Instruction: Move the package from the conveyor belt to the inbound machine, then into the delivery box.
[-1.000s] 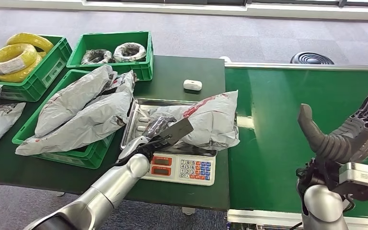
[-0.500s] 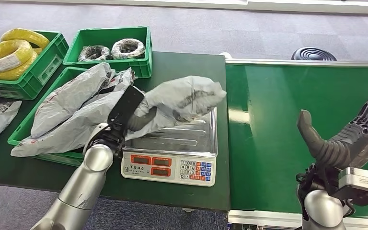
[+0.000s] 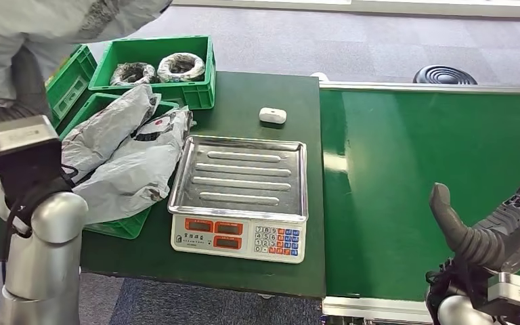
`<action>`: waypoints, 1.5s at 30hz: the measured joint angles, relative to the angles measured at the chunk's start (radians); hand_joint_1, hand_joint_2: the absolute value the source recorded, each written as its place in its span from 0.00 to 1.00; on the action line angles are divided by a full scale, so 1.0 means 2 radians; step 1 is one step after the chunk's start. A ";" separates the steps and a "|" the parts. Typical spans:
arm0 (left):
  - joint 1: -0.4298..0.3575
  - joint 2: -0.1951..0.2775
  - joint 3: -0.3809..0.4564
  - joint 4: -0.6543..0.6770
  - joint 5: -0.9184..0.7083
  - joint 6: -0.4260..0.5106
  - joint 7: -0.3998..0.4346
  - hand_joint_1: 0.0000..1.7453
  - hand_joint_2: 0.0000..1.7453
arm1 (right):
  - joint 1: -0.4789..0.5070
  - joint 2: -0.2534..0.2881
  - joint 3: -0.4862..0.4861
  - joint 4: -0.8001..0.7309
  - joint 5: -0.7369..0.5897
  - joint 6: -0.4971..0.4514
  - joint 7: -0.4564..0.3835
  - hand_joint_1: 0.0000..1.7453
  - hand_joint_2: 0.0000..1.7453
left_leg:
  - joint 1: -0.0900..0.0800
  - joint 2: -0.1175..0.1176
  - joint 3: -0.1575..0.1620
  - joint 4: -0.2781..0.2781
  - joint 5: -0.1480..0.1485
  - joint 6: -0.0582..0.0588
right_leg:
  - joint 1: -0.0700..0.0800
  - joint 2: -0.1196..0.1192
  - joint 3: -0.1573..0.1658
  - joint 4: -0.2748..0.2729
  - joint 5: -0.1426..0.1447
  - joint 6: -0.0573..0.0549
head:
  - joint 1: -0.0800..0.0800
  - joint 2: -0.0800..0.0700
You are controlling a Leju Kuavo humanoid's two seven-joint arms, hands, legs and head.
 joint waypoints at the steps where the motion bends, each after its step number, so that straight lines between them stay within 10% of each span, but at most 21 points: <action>1: -0.006 0.005 0.012 0.008 -0.016 -0.025 0.033 1.00 1.00 | 0.001 -0.001 -0.001 -0.001 0.000 0.000 0.002 0.00 1.00 | 0.000 0.000 0.000 0.000 0.000 0.000 | 0.000 0.000 0.000 0.000 0.000 0.000 | 0.000 0.000; 4: -0.019 0.024 0.048 0.067 -0.037 -0.083 0.105 1.00 1.00 | -0.002 -0.002 -0.002 -0.001 0.001 0.008 0.015 0.00 1.00 | 0.000 0.001 0.001 0.000 0.001 -0.001 | 0.000 0.001 0.001 0.000 0.001 -0.001 | 0.000 0.000; 16: -0.007 0.061 0.105 0.206 -0.070 -0.154 0.155 0.99 1.00 | -0.018 0.001 0.000 0.001 0.008 0.022 0.034 0.00 1.00 | 0.000 0.002 -0.002 0.000 0.002 -0.001 | 0.000 0.002 -0.003 0.000 0.003 -0.001 | 0.000 0.000; 21: 0.020 0.082 0.116 0.269 -0.078 -0.202 0.165 0.00 1.00 | -0.029 0.004 0.001 0.010 0.012 0.033 0.045 0.00 1.00 | 0.000 0.002 -0.002 0.000 0.002 -0.001 | 0.000 0.002 -0.003 0.000 0.003 -0.001 | 0.000 0.000; 32: 0.057 0.091 0.140 0.246 0.011 -0.183 0.129 0.00 1.00 | -0.004 0.009 -0.014 0.016 0.015 0.039 0.041 0.00 1.00 | 0.000 0.002 -0.002 0.000 0.002 -0.001 | 0.000 0.002 -0.003 0.000 0.002 -0.001 | 0.000 0.000; 45: 0.150 0.080 0.135 0.026 0.200 -0.054 -0.062 0.00 1.00 | 0.073 0.016 -0.036 0.010 -0.011 0.044 0.004 0.00 1.00 | 0.000 0.002 -0.002 0.000 0.002 -0.001 | 0.000 0.002 -0.003 0.000 0.002 -0.001 | 0.000 0.000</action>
